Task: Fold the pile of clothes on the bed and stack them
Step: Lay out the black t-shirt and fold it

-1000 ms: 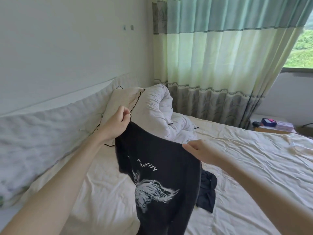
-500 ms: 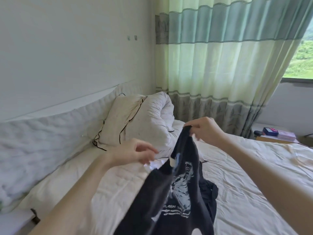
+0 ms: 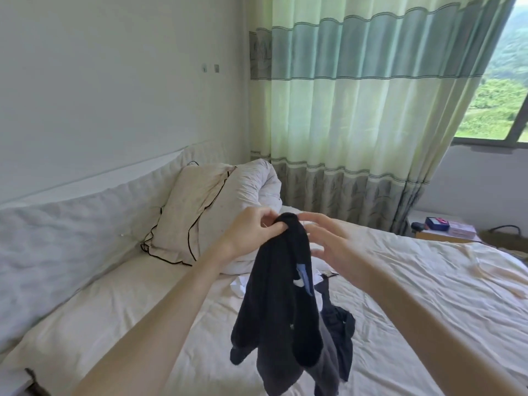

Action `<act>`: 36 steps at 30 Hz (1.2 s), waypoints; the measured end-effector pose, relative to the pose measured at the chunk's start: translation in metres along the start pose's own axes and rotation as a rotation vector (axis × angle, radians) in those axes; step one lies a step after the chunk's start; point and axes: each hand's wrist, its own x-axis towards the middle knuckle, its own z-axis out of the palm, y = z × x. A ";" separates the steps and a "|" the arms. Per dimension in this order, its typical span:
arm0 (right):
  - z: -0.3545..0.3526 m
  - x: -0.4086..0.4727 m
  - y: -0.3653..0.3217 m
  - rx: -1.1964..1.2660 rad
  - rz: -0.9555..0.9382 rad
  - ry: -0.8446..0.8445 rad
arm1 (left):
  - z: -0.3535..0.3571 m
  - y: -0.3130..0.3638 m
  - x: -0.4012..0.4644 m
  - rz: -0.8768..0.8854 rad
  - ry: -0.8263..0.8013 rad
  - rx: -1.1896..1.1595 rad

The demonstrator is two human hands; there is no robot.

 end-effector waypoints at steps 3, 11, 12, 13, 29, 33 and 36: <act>0.006 -0.001 0.027 -0.370 0.034 0.052 | -0.008 0.004 0.003 -0.001 0.003 -0.011; 0.016 0.016 0.099 -0.949 0.204 -0.063 | -0.061 0.001 -0.002 -0.139 0.074 -0.545; 0.017 0.022 0.100 -0.976 0.211 -0.065 | -0.071 -0.001 -0.004 -0.141 0.065 -0.534; 0.017 0.029 0.099 -0.978 0.220 -0.044 | -0.080 -0.003 -0.009 -0.146 0.056 -0.489; 0.013 0.075 -0.012 -0.444 0.207 -0.275 | -0.158 -0.087 -0.078 -0.294 0.360 0.052; 0.012 0.072 -0.013 -0.223 0.269 -0.333 | -0.161 -0.092 -0.085 -0.279 0.349 0.076; 0.017 0.066 -0.008 -0.281 0.215 -0.228 | -0.160 -0.093 -0.090 -0.232 0.354 0.100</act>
